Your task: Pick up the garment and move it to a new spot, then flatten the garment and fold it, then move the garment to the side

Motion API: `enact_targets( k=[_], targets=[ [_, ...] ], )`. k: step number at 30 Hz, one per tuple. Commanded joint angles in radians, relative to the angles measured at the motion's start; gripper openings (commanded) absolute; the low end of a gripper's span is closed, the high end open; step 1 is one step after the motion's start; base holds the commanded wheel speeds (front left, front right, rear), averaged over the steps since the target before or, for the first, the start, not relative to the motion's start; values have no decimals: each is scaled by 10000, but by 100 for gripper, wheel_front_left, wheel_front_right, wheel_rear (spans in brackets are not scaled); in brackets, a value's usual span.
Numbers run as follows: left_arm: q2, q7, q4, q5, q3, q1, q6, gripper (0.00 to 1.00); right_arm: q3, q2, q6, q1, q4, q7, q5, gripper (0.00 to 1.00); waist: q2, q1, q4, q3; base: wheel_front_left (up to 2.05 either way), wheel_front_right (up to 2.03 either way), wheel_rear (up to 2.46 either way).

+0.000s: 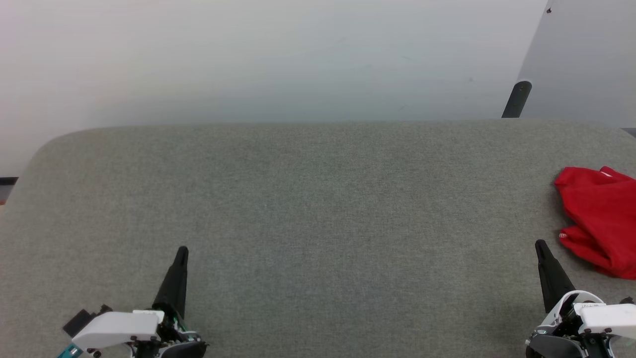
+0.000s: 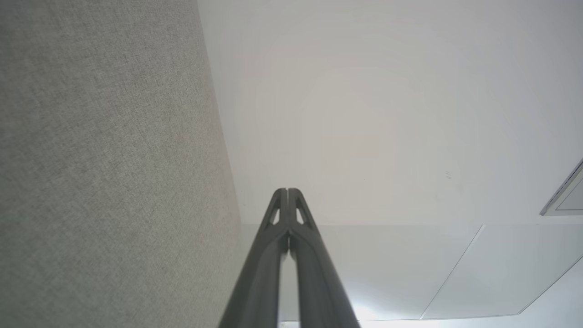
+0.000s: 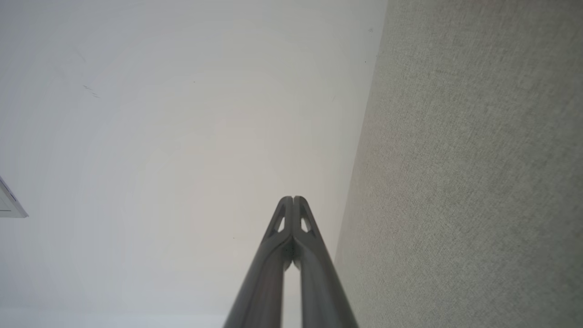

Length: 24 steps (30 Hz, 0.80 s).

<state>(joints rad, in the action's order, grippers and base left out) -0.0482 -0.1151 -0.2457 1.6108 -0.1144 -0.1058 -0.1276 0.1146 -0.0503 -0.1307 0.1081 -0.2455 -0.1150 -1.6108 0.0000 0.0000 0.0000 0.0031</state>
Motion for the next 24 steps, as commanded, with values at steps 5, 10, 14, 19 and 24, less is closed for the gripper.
enact_targets(
  k=[5,10,14,19,24],
  targets=[
    [-2,-24,-9,30,-16,-93,-57,0,-2,25,0,33,18,-19,-40,0,0,0,0,0,0,0,0],
    [-4,-23,-9,29,-14,-93,-57,0,-2,25,0,33,18,-19,-40,0,0,0,0,0,0,0,0],
    [-4,-22,-9,32,-13,-93,-57,0,-2,25,0,33,18,-19,-40,0,0,0,0,0,0,0,0],
    [-4,-22,-9,31,-11,-93,-57,0,-3,25,0,33,18,-19,-41,0,0,0,0,0,0,0,0],
    [-4,-21,-8,32,-10,-93,-57,0,-3,25,0,33,18,-19,-41,0,0,0,0,0,0,0,0]
  ],
)
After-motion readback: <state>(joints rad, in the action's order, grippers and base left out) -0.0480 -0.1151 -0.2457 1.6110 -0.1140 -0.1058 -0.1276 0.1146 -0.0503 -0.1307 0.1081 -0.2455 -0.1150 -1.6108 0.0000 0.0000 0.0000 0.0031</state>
